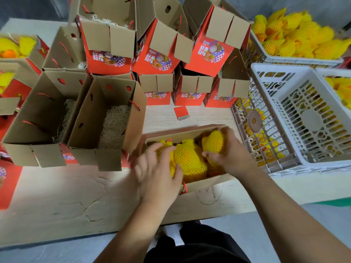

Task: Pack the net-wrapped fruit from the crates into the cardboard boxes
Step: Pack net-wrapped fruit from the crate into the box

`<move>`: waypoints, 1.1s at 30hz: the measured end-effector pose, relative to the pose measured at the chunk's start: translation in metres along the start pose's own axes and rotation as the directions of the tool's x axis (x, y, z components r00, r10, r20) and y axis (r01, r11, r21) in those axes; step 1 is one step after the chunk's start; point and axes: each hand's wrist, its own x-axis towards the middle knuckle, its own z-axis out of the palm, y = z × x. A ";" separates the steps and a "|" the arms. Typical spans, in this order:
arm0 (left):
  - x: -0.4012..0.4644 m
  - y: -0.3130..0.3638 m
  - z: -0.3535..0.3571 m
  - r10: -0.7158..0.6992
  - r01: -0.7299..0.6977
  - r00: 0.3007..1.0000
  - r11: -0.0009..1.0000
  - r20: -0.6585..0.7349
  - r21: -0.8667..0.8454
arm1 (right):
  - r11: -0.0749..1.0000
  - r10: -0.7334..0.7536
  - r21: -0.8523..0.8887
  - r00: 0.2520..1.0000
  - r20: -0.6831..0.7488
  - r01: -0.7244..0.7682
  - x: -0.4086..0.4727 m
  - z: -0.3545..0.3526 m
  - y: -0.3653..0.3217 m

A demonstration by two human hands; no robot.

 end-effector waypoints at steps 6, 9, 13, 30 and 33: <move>-0.006 -0.019 0.008 -0.384 0.440 0.898 0.779 0.216 -0.447 | 0.920 0.082 -0.390 0.994 0.070 -0.048 0.005 0.034 0.016; -0.003 -0.022 0.015 -0.394 0.435 0.899 0.760 0.190 -0.483 | 0.911 0.036 -0.413 0.996 0.080 0.001 0.008 0.033 0.025; 0.000 -0.034 0.021 -0.324 0.386 0.923 0.783 0.210 -0.489 | 0.971 -0.080 -0.234 0.992 -0.093 0.056 -0.002 0.033 0.023; 0.005 -0.016 -0.012 -0.479 0.606 0.774 0.750 0.413 -0.265 | 0.996 0.091 -0.008 0.991 0.099 -0.090 0.011 -0.019 0.064; -0.016 -0.002 -0.032 -0.500 0.612 0.780 0.734 0.377 -0.294 | 0.995 -0.010 -0.092 0.989 0.145 0.024 0.020 -0.046 0.039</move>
